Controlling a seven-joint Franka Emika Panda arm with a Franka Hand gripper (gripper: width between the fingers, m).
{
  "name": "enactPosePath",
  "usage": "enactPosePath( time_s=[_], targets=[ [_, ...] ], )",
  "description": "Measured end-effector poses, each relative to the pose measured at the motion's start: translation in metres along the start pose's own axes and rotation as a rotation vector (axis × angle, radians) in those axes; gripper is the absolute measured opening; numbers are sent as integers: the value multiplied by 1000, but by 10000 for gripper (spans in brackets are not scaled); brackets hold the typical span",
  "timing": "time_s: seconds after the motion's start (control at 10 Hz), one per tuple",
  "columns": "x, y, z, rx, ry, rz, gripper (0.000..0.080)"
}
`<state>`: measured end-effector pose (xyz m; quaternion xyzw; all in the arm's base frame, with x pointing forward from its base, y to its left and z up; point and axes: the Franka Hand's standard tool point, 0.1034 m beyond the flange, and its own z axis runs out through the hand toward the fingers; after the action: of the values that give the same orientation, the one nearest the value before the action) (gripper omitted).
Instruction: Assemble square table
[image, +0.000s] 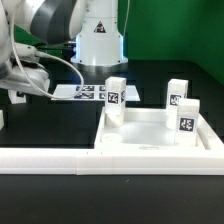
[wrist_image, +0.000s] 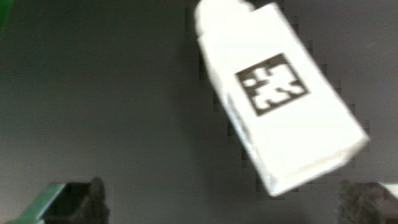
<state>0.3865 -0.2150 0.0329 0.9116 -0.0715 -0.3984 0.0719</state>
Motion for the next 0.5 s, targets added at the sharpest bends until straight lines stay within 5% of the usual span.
enactPosePath(
  time_s=[0.2,0.5],
  targets=[
    [-19,-13,-25,35,-159,38,649],
    [-17,-11,-19,43,-271,51,649]
  ],
)
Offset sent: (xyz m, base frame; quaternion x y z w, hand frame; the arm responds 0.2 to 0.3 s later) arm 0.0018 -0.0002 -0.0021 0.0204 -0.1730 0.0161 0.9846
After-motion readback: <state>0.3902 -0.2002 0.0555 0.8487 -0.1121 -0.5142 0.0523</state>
